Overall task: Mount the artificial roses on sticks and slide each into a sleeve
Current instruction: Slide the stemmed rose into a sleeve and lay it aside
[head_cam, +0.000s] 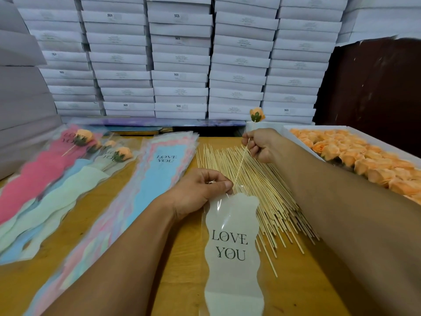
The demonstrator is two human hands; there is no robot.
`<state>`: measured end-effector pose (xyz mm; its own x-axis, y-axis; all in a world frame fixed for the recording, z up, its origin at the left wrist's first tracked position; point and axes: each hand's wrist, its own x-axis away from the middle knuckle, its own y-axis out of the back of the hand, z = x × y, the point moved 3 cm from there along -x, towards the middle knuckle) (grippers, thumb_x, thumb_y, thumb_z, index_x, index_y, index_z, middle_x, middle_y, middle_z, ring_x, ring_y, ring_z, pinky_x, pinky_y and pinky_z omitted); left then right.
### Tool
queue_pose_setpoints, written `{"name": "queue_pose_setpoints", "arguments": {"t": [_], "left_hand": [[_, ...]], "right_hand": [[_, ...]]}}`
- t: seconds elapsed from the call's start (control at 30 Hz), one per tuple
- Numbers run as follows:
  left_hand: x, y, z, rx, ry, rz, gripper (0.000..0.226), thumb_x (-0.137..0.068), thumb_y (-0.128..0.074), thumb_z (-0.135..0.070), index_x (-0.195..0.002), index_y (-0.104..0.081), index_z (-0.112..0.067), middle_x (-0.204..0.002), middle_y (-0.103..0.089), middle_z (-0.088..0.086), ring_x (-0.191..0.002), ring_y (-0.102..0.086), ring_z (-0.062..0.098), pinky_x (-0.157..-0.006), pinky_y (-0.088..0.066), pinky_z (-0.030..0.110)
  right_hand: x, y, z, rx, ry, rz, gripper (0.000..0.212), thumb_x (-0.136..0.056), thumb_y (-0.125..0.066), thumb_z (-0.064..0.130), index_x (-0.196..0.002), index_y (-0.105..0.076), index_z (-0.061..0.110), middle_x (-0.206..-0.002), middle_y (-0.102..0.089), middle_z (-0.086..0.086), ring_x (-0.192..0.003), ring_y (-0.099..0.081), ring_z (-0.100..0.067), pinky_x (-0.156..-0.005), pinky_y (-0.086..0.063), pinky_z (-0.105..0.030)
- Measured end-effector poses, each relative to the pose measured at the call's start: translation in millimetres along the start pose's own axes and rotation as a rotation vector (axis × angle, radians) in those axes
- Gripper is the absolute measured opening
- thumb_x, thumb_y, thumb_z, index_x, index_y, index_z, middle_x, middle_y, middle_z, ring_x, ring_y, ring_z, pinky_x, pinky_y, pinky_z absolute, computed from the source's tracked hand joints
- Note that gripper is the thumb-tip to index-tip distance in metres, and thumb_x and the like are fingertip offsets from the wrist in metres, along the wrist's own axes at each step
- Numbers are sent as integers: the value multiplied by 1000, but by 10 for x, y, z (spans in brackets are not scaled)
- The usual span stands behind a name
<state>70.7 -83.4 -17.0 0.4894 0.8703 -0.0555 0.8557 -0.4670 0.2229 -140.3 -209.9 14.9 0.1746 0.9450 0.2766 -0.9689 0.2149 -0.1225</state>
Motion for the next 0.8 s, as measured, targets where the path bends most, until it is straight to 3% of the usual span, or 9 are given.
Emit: {"name": "queue_pose_setpoints", "arguments": {"t": [0.07,0.17,0.4,0.53,0.57,0.63,0.7,0.8], "left_hand": [[-4,-5,9,1,11,-2,23,-96,-65,-21,-93,-71,1,-105,-67,30,-81,-61,32,-80,-48,45],[4,-13,3,-37,13,-17,27,-98,-63,-21,-95,-67,6,-107,-66,32,-82,-60,32,-80,-46,47],[18,-5,-24,-88,20,-9,24,-98,-63,-24,-84,-72,-7,-103,-72,21,-84,-67,28,-85,-54,45],[29,-12,-35,-83,1,-8,23,-97,-63,-20,-82,-70,-5,-103,-72,20,-91,-67,41,-91,-53,53],[29,-14,-37,-85,-3,-5,23,-98,-63,-20,-81,-71,-6,-101,-73,19,-89,-67,40,-87,-55,51],[35,-20,-57,-87,-18,-15,22,-98,-62,-21,-81,-72,-11,-87,-73,8,-71,-67,20,-66,-56,30],[46,-16,-84,-53,-30,-46,21,-99,-60,-22,-82,-71,-15,-76,-69,1,-57,-60,6,-50,-45,15],[42,-20,-91,-28,-33,-53,22,-100,-60,-22,-81,-70,-18,-70,-65,-1,-51,-56,5,-44,-40,14]], "right_hand": [[23,11,22,-7,8,-4,21,-105,-41,8,-91,-56,13,-80,-57,-5,-30,-37,-1,-29,-27,-13],[60,22,58,7,29,-16,21,-105,-41,8,-93,-56,13,-79,-56,-5,-30,-38,-1,-29,-27,-13],[146,7,99,36,52,-29,20,-105,-43,8,-93,-58,12,-75,-55,-5,-30,-38,-2,-30,-28,-13],[188,0,118,50,64,-42,19,-105,-44,8,-96,-60,11,-76,-56,-6,-33,-38,-2,-32,-28,-13],[202,-6,125,50,68,-41,19,-105,-44,8,-96,-60,11,-77,-56,-6,-33,-38,-2,-32,-28,-13],[241,-40,119,68,62,-22,18,-105,-44,7,-98,-60,11,-75,-55,-5,-34,-37,-2,-32,-27,-13],[299,-112,87,99,45,13,17,-105,-44,7,-101,-60,10,-73,-53,-5,-35,-36,-2,-32,-26,-13],[404,-252,39,122,47,60,17,-106,-43,8,-100,-59,10,-73,-55,-5,-35,-36,-1,-32,-27,-12]]}}
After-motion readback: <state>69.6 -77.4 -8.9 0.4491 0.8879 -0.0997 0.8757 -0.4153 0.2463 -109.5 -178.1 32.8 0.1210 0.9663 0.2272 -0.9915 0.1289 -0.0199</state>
